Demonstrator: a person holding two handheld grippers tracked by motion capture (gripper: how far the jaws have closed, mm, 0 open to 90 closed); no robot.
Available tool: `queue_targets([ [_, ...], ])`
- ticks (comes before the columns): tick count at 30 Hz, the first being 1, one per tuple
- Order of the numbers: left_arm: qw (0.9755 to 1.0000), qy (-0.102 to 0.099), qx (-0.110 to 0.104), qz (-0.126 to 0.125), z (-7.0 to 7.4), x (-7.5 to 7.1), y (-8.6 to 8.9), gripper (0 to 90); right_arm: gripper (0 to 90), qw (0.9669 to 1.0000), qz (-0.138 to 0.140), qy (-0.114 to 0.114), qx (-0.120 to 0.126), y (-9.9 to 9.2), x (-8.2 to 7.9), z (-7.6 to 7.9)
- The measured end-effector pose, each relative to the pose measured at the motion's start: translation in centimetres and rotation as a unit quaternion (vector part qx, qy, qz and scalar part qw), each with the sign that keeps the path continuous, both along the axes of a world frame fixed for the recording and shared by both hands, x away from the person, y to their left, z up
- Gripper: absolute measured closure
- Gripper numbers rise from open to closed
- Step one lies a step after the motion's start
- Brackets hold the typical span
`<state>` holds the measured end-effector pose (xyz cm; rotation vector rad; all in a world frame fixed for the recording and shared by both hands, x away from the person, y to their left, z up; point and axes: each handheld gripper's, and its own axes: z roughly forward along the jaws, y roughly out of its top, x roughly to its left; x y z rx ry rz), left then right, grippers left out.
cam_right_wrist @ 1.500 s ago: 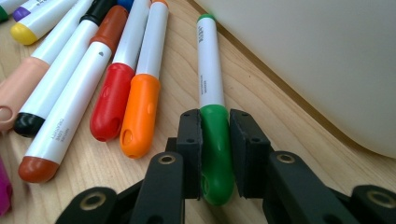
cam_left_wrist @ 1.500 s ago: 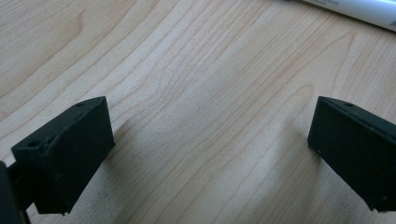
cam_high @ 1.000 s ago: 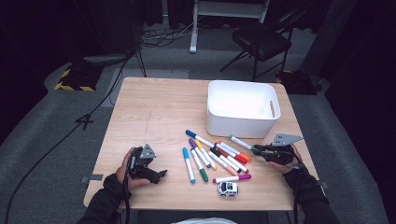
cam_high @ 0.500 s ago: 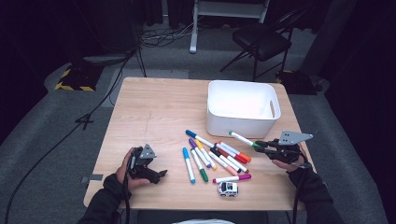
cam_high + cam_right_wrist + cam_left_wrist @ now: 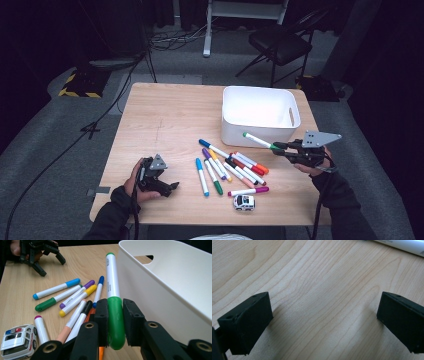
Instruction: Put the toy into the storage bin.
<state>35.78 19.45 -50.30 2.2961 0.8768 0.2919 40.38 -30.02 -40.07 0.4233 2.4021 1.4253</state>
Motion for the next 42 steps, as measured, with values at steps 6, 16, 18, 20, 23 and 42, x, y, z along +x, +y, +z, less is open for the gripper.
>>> queue_targets([
  [6,1.0,0.0,-0.001,0.001,0.0,0.0,0.0,0.3,75.5,0.9999,0.009,-0.009,-0.007,0.4,0.5,1.3],
  [16,1.0,0.0,-0.001,0.001,0.0,0.0,0.0,0.3,75.5,0.9994,0.012,-0.032,0.008,-0.1,0.5,3.8],
  [18,1.0,0.0,-0.001,0.001,0.0,0.0,0.0,0.3,75.5,0.9993,0.012,-0.034,0.009,-0.1,0.5,4.3],
  [20,1.0,0.0,-0.001,0.001,0.0,0.0,0.0,0.3,75.5,0.9991,0.012,-0.039,0.009,-0.1,0.6,4.8],
  [23,1.0,0.0,-0.001,0.001,0.0,0.0,0.0,0.3,75.5,0.999,0.012,-0.041,0.008,0.0,0.7,5.3],
  [42,1.0,-0.001,-0.001,0.001,0.0,0.0,0.0,0.3,75.5,0.9986,-0.01,-0.052,-0.009,0.9,4.5,8.3],
])
